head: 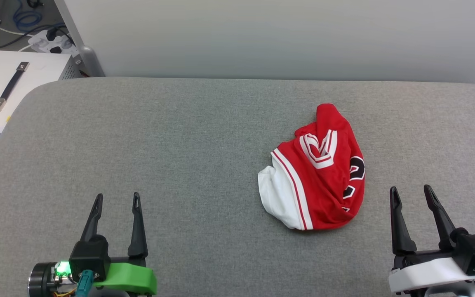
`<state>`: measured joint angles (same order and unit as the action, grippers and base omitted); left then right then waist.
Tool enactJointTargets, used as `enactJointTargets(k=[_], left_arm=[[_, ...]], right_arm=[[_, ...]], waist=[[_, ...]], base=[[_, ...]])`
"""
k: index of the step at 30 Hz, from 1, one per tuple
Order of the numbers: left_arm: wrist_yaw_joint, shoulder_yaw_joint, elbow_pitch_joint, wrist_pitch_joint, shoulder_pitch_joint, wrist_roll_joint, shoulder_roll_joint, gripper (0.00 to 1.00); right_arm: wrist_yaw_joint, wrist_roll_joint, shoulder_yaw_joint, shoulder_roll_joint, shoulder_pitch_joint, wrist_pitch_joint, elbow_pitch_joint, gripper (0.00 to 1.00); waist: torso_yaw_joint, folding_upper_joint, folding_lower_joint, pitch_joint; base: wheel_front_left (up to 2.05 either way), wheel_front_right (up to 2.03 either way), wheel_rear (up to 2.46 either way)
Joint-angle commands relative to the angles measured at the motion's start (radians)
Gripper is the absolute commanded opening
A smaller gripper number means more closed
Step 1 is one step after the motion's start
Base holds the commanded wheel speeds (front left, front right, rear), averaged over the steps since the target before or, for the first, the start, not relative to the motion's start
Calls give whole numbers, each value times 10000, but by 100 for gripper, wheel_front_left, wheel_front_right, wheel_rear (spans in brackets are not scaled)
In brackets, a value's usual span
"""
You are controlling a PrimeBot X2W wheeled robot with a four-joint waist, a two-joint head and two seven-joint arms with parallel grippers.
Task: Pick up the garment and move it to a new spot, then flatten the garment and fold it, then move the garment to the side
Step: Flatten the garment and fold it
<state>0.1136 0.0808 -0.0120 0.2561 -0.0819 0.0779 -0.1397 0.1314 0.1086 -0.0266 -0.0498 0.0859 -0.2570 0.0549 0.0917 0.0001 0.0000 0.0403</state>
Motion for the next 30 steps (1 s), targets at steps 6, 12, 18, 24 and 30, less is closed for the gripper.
enactJointTargets(k=[6,12,18,24,30], left_arm=[[-281,-261,111,57,-128,-254,263,100],[-489,-463,194,57,-145,-403,410,100],[-640,-444,183,57,218,-585,420,100],[-1247,-291,33,57,1742,-590,105,100],[-2194,454,719,57,3829,-409,-390,100]], right_arm=[[-7,-20,28,-5,168,-48,-70,100],[-7,-24,71,-5,157,-48,-108,100],[-7,-47,44,-5,100,-48,-88,100],[-7,-110,2,-5,-87,-48,-16,100],[-7,-172,98,-5,-336,-48,17,100]], waist=[[62,-1,0,4],[67,-1,0,-5],[86,-1,0,86],[144,-1,0,333],[21,-1,0,605]], base=[[0,0,0],[0,0,0],[0,0,0],[0,0,0],[0,0,0]])
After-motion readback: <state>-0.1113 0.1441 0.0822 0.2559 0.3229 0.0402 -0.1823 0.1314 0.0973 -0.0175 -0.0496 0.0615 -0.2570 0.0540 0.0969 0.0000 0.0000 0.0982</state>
